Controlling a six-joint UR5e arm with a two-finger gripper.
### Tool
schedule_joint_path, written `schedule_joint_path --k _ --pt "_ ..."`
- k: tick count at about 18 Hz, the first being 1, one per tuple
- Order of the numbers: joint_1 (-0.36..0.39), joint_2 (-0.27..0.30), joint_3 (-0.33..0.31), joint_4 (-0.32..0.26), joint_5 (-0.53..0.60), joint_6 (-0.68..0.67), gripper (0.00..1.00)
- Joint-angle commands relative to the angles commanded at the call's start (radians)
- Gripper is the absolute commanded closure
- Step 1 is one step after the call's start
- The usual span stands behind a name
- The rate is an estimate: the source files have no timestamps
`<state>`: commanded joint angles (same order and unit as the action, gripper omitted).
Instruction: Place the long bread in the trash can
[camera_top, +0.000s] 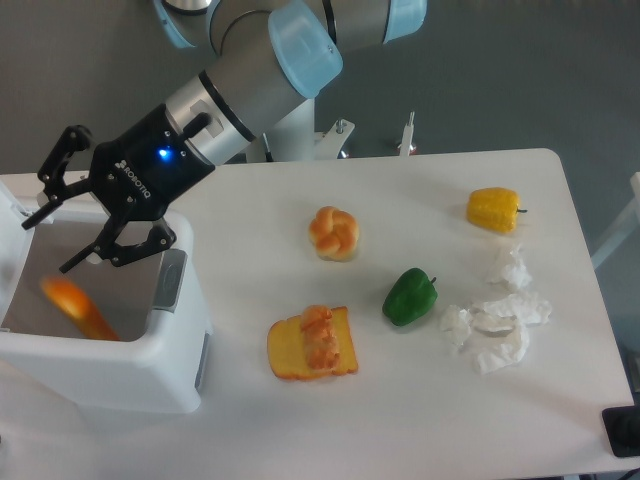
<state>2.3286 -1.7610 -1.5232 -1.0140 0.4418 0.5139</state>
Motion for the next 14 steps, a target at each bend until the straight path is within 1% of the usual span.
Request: schedule_joint_path --k 3,4,5,6,8,11,13,14 --pt "0.0 0.0 0.0 0.0 0.0 0.003 0.43" --pt "0.002 -0.002 0.002 0.0 0.0 0.015 0.41" --pt "0.002 -0.002 0.003 0.0 0.0 0.038 0.36" --pt "0.005 -0.002 0.003 0.0 0.0 0.061 0.32" --pt "0.027 0.0 0.011 0.0 0.003 0.069 0.29" --pt "0.067 0.0 0.017 0.0 0.003 0.072 0.27" --pt "0.095 -0.008 0.043 0.0 0.005 0.072 0.2" --pt "0.112 -0.018 0.064 -0.002 0.009 0.072 0.18"
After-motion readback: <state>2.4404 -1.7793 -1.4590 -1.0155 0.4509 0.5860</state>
